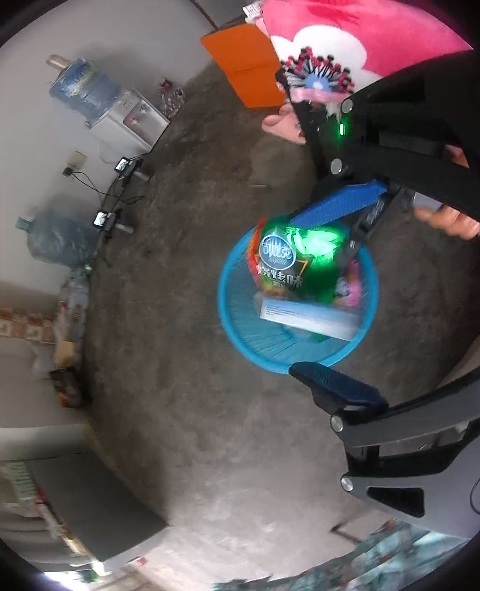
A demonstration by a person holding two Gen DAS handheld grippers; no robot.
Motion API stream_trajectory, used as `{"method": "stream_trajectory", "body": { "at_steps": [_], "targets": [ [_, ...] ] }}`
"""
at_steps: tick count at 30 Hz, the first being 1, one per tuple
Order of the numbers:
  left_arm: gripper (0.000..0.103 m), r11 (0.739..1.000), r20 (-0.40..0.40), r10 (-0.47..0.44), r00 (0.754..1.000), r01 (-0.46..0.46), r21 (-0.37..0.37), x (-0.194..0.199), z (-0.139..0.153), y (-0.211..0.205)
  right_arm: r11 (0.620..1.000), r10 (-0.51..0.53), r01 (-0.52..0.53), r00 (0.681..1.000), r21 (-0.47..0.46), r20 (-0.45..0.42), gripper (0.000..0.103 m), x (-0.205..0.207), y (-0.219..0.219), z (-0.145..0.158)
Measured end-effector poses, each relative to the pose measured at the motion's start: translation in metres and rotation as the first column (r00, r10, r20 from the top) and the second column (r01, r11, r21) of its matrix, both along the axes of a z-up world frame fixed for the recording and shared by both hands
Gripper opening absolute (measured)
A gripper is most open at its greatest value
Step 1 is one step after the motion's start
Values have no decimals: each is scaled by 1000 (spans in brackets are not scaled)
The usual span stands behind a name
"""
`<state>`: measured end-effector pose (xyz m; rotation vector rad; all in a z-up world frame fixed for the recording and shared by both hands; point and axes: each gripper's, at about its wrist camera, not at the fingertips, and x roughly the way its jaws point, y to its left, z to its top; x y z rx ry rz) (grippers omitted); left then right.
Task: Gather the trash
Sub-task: 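Open both tools over the wastebasket to drop the box and chip bag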
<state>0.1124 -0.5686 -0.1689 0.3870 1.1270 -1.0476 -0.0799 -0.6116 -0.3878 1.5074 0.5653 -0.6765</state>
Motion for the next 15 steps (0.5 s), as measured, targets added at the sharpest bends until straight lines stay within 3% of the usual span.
{"method": "stream_trajectory", "body": {
  "at_steps": [3,8,15],
  "targets": [
    [70,1000,8,-6,1000,6,-17,-3,8,12,999,-38,38,999,-16,29,49,-17,14,2],
    [70,998,23,9,1000,-8,-56,-9,42,39,996,-74,75,996,-44,40,50,-39,11,16],
    [75,992,58,31,998,-24,-124,-27,105,85,980,-80,74,996,-186,-28,50,-55,29,82]
  ]
}}
